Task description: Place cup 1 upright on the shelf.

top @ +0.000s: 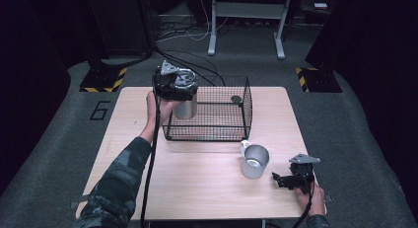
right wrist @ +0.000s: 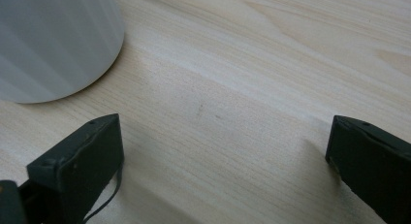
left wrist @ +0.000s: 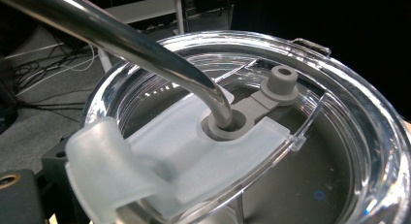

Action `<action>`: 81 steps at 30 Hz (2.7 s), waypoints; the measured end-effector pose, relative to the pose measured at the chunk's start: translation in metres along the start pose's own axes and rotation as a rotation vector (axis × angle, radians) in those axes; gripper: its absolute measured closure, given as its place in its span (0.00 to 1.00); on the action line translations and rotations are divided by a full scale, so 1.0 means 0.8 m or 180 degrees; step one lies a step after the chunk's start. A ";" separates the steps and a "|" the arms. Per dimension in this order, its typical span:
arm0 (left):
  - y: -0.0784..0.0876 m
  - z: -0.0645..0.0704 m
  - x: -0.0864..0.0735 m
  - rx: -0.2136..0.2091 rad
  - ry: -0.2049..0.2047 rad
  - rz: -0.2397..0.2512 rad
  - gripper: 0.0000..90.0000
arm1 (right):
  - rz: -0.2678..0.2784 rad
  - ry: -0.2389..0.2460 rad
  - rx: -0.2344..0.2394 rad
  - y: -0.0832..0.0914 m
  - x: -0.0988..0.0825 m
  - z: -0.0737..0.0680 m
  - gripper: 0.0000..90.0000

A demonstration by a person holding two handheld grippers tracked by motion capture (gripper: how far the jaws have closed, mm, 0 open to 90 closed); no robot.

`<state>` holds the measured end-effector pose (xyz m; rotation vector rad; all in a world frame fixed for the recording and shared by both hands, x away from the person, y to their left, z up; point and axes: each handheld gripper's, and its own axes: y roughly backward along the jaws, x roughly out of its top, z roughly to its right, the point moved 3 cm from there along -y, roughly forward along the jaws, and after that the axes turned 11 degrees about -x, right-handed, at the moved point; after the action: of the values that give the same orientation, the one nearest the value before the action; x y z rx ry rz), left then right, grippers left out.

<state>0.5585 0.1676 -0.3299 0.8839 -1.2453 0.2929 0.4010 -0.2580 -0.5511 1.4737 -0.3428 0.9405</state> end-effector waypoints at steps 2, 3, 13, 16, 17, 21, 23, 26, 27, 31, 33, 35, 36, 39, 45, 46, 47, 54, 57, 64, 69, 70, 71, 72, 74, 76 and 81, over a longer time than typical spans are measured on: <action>-0.005 -0.002 -0.002 0.0014 0.0040 -0.0004 0.04 | 0.0001 -0.0003 -0.0001 0.000 0.000 0.000 0.00; -0.007 -0.004 -0.003 0.0017 0.0027 -0.0016 0.04 | 0.0000 0.0000 0.0000 0.000 0.000 0.000 0.00; -0.026 -0.012 -0.013 0.0073 0.0117 -0.0065 0.04 | 0.0033 -0.0006 -0.0014 -0.001 0.000 0.000 0.00; -0.030 -0.015 -0.017 0.0070 0.0165 -0.0092 0.04 | 0.0003 -0.0002 -0.0001 0.000 0.000 0.000 0.00; -0.033 -0.016 -0.020 0.0071 0.0184 -0.0109 0.04 | 0.0001 0.0003 0.0000 0.000 0.000 0.000 0.00; -0.044 -0.020 -0.029 0.0098 0.0230 -0.0169 0.04 | 0.0013 -0.0005 -0.0004 0.000 0.000 0.000 0.00; -0.049 -0.022 -0.034 0.0112 0.0247 -0.0196 0.04 | 0.0000 0.0001 0.0000 0.000 0.000 0.000 0.00; -0.055 -0.024 -0.039 0.0124 0.0298 -0.0222 0.04 | -0.0004 -0.0009 -0.0003 0.000 0.000 0.000 0.00; -0.056 -0.025 -0.040 0.0132 0.0298 -0.0230 0.04 | 0.0006 -0.0016 -0.0008 0.000 0.000 0.000 0.00; -0.063 -0.025 -0.045 0.0162 0.0293 -0.0287 0.04 | 0.0002 0.0000 -0.0001 0.000 0.000 0.000 0.00; -0.066 -0.025 -0.047 0.0166 0.0298 -0.0302 0.04 | 0.0024 -0.0009 -0.0008 0.000 0.000 0.000 0.00; -0.069 -0.025 -0.050 0.0167 0.0322 -0.0324 0.04 | 0.0026 -0.0008 -0.0014 -0.001 0.000 0.000 0.00; -0.071 -0.026 -0.052 0.0176 0.0308 -0.0349 0.04 | 0.0027 -0.0013 -0.0015 -0.001 0.000 0.000 0.00; -0.075 -0.028 -0.057 0.0206 0.0333 -0.0371 0.04 | 0.0002 -0.0002 -0.0001 0.000 0.000 0.000 0.00; -0.083 -0.029 -0.065 0.0222 0.0379 -0.0397 0.04 | 0.0021 -0.0010 -0.0007 0.000 0.000 0.000 0.00; -0.084 -0.029 -0.066 0.0226 0.0402 -0.0392 0.04 | 0.0023 -0.0005 -0.0015 -0.001 0.000 0.000 0.00; -0.085 -0.029 -0.067 0.0227 0.0406 -0.0397 0.04 | 0.0023 -0.0012 -0.0008 -0.001 0.000 0.000 0.00; -0.092 -0.029 -0.077 0.0253 0.0437 -0.0435 0.04 | 0.0020 -0.0007 -0.0007 0.000 0.000 0.000 0.00; -0.094 -0.029 -0.081 0.0270 0.0442 -0.0455 0.04 | 0.0029 -0.0012 -0.0014 -0.001 0.000 0.000 0.00; -0.096 -0.030 -0.084 0.0299 0.0473 -0.0407 0.04 | 0.0021 -0.0006 -0.0015 -0.001 0.000 0.000 0.00; -0.094 -0.025 -0.087 0.0303 0.0442 -0.0448 0.04 | 0.0032 -0.0004 -0.0013 -0.001 0.000 0.000 0.00; -0.093 -0.024 -0.088 0.0302 0.0426 -0.0477 0.04 | 0.0011 0.0002 -0.0003 0.000 0.000 0.000 0.00; -0.093 -0.023 -0.088 0.0300 0.0434 -0.0482 0.04 | 0.0022 -0.0001 -0.0008 0.000 0.000 0.000 0.00; -0.092 -0.022 -0.088 0.0301 0.0438 -0.0495 0.04 | 0.0029 -0.0006 -0.0014 -0.001 0.000 0.000 0.00; -0.092 -0.022 -0.088 0.0295 0.0439 -0.0510 0.03 | 0.0032 -0.0007 -0.0014 -0.001 0.000 0.000 0.00; -0.091 -0.023 -0.088 0.0298 0.0443 -0.0516 0.03 | 0.0031 -0.0010 -0.0014 -0.001 0.000 0.000 0.00; -0.089 -0.018 -0.086 0.0308 0.0419 -0.0560 0.02 | 0.0032 -0.0006 -0.0014 -0.001 0.000 0.000 0.00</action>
<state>0.5910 0.1496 -0.4225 1.0343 -1.0315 0.2678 0.4013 -0.2577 -0.5515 1.4702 -0.3538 0.9458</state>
